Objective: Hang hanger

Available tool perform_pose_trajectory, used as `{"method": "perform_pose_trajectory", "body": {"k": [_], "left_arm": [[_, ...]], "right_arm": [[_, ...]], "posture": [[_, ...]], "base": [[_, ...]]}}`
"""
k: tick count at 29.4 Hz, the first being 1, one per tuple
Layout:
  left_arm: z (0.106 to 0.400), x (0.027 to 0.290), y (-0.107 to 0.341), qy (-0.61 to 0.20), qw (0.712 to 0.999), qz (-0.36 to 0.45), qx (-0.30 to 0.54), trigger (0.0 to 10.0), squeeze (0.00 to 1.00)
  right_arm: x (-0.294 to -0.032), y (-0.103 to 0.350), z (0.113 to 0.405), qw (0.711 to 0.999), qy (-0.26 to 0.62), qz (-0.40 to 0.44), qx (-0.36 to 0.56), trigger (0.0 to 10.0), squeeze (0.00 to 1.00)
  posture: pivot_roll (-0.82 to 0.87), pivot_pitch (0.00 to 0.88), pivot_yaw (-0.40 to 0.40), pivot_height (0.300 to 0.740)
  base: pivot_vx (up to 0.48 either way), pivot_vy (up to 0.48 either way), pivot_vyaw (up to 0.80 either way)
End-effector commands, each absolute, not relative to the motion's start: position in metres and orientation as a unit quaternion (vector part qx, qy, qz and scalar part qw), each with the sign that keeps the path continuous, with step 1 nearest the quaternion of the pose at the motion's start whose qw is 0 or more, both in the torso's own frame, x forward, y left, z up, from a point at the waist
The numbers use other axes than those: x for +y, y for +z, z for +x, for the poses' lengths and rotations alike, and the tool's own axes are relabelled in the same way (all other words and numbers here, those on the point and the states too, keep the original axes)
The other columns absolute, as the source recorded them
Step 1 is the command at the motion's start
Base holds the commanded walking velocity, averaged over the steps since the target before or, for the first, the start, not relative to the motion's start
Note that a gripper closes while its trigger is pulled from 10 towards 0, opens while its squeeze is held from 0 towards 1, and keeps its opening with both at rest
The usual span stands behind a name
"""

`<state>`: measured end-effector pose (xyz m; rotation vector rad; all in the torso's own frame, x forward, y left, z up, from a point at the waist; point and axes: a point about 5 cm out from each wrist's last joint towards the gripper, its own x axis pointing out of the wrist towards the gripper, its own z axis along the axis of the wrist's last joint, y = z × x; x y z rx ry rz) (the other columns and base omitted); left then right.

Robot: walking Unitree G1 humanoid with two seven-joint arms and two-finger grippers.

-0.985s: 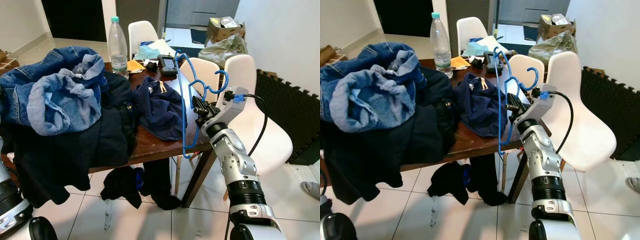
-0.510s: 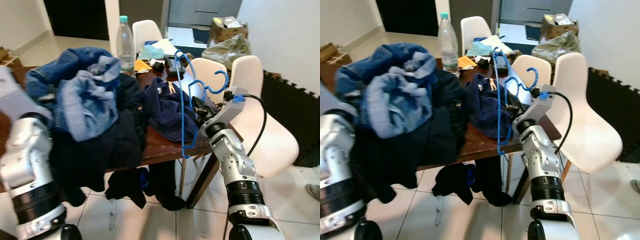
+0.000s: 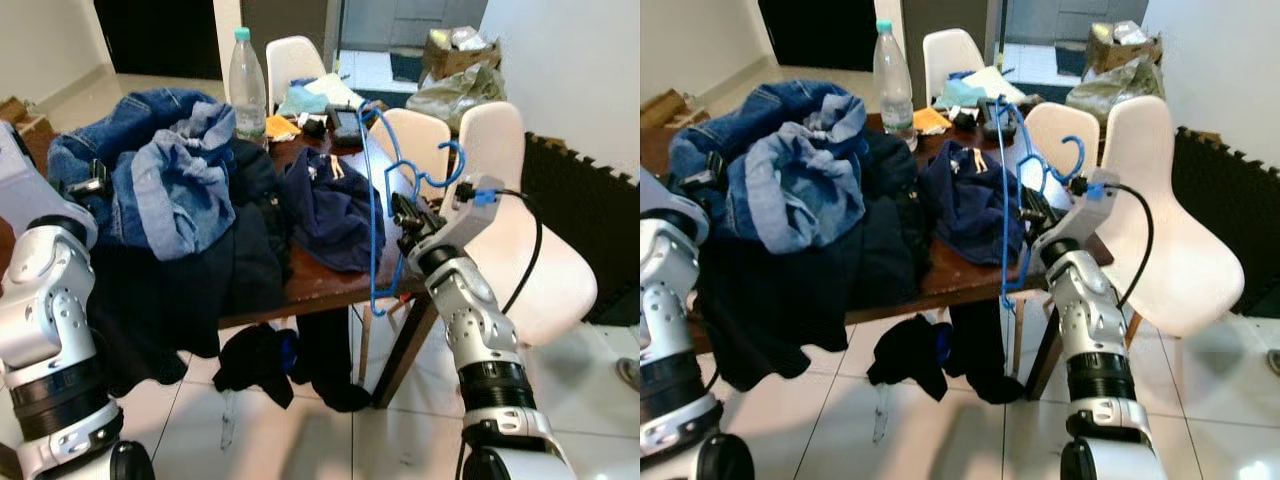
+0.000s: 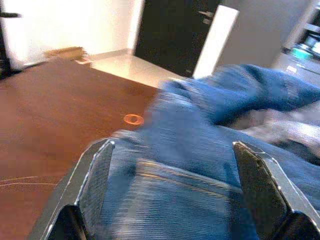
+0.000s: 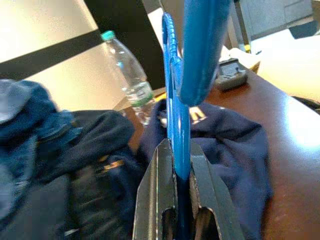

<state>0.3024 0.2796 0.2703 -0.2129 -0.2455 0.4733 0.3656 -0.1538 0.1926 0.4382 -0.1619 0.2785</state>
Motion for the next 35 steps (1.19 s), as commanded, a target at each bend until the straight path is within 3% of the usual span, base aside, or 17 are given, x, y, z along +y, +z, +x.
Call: {"method": "perform_pose_trajectory", "body": {"k": [1, 12, 24, 35], "left_arm": [[0.300, 0.286, 0.271, 0.246, 0.956, -0.100, -0.123, 10.0, 0.00], [0.299, 0.296, 0.275, 0.256, 0.953, -0.092, -0.129, 10.0, 0.00], [0.304, 0.290, 0.267, 0.245, 0.959, -0.092, -0.110, 10.0, 0.00], [0.311, 0.303, 0.278, 0.249, 0.954, -0.102, -0.133, 10.0, 0.00]], "right_arm": [[-0.153, 0.191, 0.366, 0.964, 0.138, 0.213, -0.077, 10.0, 0.00], [-0.154, 0.189, 0.365, 0.965, 0.136, 0.213, -0.075, 10.0, 0.00], [-0.154, 0.189, 0.363, 0.965, 0.135, 0.213, -0.075, 10.0, 0.00], [-0.152, 0.187, 0.362, 0.965, 0.137, 0.213, -0.073, 10.0, 0.00]], "posture": [[0.21, 0.032, -0.030, 0.740], [0.21, 0.037, -0.023, 0.740], [0.20, 0.041, -0.020, 0.740], [0.20, 0.038, -0.030, 0.740]], "base": [[0.000, 0.000, 0.00], [0.000, 0.000, 0.00], [-0.231, 0.374, 0.00], [0.000, 0.000, 0.00]]}}
